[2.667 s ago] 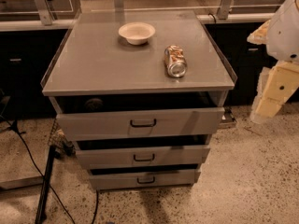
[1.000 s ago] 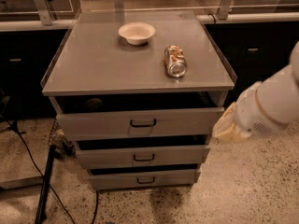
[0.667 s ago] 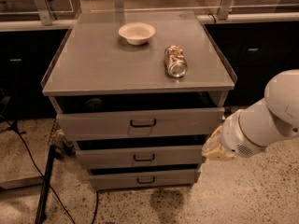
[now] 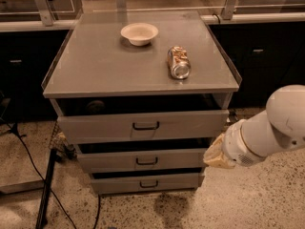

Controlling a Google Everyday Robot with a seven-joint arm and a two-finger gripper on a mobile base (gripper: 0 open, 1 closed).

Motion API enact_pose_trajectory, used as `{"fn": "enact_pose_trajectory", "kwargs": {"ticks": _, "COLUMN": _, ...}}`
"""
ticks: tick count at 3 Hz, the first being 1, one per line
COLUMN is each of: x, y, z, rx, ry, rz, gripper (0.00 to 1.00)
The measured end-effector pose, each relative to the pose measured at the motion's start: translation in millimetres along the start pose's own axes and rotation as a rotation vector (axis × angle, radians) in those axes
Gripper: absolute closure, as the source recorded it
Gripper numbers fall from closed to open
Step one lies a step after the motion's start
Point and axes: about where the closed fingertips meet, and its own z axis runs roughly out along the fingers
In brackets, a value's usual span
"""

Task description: Open middle drawer

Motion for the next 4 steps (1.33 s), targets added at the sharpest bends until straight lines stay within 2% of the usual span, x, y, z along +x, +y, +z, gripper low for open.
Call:
{"fn": "enact_pose_trajectory", "kwargs": {"ticks": 1, "x": 29, "y": -2, "z": 74, "rx": 0.008, "ry": -0.07, "rz": -0.002, "gripper": 1.0}}
{"fn": "enact_pose_trajectory", "kwargs": {"ticks": 2, "x": 44, "y": -6, "z": 122, "rx": 0.015, "ry": -0.118, "rz": -0.005, "gripper": 1.0}}
{"fn": "enact_pose_trajectory", "kwargs": {"ticks": 3, "x": 82, "y": 6, "z": 195, "rx": -0.033, "ry": -0.064, "rz": 0.026, "gripper": 1.0}}
{"fn": "enact_pose_trajectory", "kwargs": {"ticks": 4, "x": 65, "y": 8, "z": 220, "rx": -0.068, "ry": -0.056, "rz": 0.02, "gripper": 1.0}}
